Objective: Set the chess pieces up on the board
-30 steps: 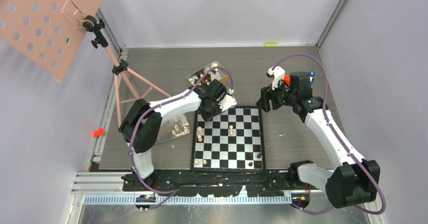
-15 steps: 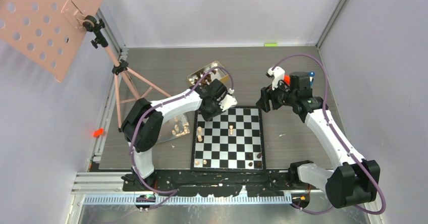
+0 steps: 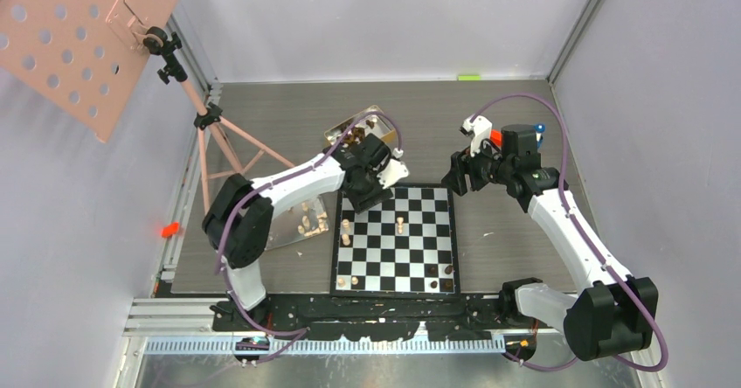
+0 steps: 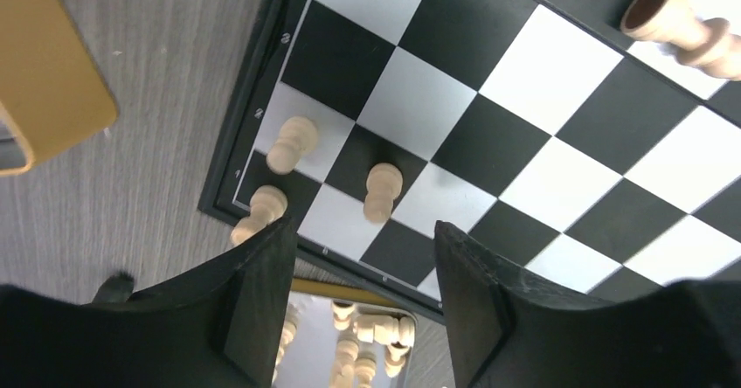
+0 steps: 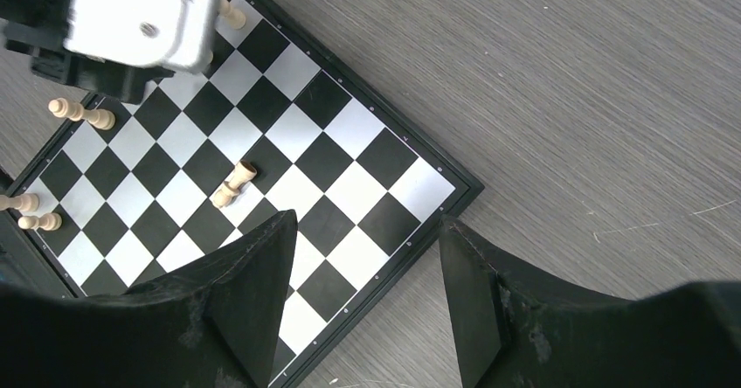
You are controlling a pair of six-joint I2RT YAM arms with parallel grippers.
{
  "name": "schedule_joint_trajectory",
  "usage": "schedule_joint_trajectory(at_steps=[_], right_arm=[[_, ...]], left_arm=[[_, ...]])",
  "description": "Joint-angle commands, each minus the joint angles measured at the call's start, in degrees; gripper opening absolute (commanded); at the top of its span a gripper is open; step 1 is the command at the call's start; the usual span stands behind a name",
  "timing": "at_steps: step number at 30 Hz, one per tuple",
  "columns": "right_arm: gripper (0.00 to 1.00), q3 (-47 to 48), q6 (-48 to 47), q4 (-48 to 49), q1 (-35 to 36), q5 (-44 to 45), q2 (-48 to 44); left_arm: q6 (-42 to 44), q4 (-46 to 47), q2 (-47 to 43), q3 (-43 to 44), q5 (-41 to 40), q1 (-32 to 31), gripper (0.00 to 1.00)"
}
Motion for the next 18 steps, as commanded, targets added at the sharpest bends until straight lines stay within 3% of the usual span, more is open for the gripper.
schedule_joint_trajectory(at_steps=[1, 4, 10, 18], right_arm=[[0.67, 0.41, -0.88, 0.14, -0.23, -1.84, 0.13], [0.67, 0.40, -1.01, 0.10, -0.18, -1.49, -0.06], [0.67, 0.23, -1.49, 0.24, -0.18, -1.04, 0.28], [0.67, -0.04, -1.94, 0.20, -0.22, -0.62, 0.67]], left_arm=[[0.63, -1.73, -8.70, 0.24, 2.36, 0.22, 0.65], [3.65, -3.78, -13.27, -2.20, 6.12, -0.10, 0.70], [10.15, -7.44, -22.01, -10.28, 9.87, -6.12, 0.70], [10.64, -9.29, -22.78, -16.74, 16.38, -12.64, 0.65]])
